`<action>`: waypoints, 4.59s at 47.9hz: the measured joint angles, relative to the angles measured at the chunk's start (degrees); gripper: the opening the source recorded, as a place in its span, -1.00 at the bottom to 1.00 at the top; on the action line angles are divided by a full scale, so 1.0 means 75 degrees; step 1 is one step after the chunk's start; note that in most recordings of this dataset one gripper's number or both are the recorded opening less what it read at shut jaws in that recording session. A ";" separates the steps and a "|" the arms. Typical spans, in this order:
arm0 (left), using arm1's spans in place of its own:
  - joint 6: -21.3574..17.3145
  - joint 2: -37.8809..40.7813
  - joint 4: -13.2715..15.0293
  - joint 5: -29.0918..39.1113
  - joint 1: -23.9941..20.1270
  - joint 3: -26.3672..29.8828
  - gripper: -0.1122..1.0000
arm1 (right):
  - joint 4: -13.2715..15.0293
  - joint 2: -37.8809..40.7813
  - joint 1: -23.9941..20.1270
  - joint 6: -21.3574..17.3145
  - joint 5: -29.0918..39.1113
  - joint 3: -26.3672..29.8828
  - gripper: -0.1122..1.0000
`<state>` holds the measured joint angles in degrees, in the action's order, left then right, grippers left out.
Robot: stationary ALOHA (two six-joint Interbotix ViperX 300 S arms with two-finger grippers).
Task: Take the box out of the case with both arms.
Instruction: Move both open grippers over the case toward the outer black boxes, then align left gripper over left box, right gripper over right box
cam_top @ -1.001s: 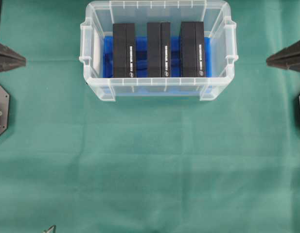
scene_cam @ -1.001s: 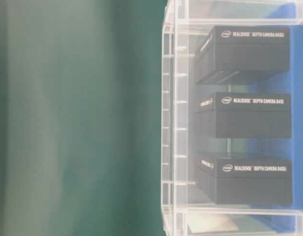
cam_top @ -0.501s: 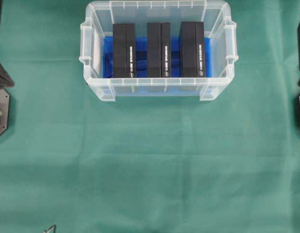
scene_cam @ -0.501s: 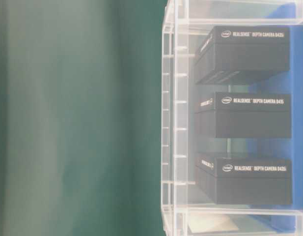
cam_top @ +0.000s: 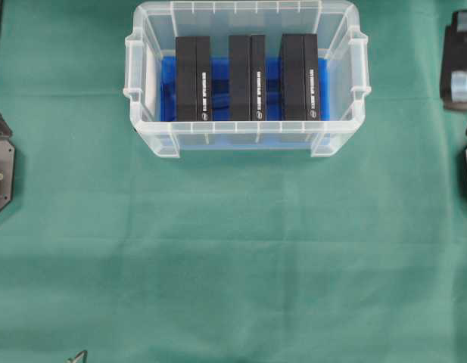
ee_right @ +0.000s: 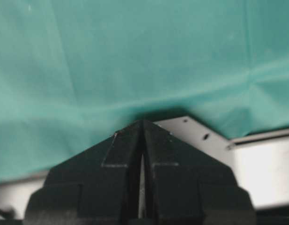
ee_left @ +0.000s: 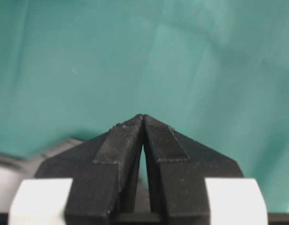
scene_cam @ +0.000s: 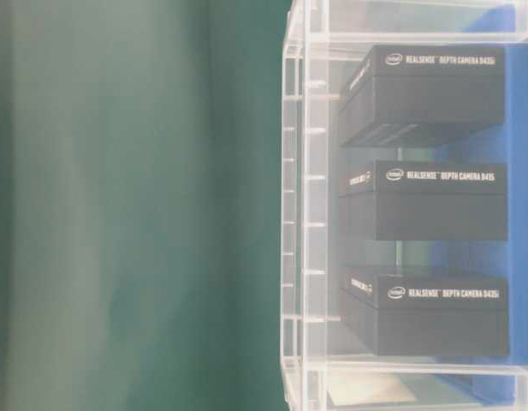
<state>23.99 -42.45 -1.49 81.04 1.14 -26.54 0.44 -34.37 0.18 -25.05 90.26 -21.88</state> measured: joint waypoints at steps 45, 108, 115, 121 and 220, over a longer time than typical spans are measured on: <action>0.8355 0.0094 -0.0340 0.1020 -0.0293 0.0012 -0.79 | 0.0492 0.0188 0.0094 -0.8227 0.0023 0.0000 -0.78; 0.5203 0.0902 -0.0164 0.0187 -0.3152 0.0246 0.57 | 0.0914 0.0586 0.2848 -0.5637 -0.0410 -0.0047 0.52; 0.5297 0.0902 -0.0164 0.0187 -0.3152 0.0234 0.81 | 0.1008 0.0586 0.2848 -0.5648 -0.0410 -0.0105 0.94; 0.5414 0.0902 -0.0164 0.0199 -0.3141 0.0234 0.80 | 0.1043 0.0598 0.2848 -0.5672 -0.0422 -0.0105 0.95; 0.5707 0.6199 -0.0270 0.0469 -0.2426 0.4652 0.78 | 0.0680 0.4676 0.2414 -0.5719 -0.2109 0.2801 0.94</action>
<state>66.80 4.04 -3.52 84.55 -17.05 8.35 5.54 0.70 18.28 -67.94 74.44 -0.88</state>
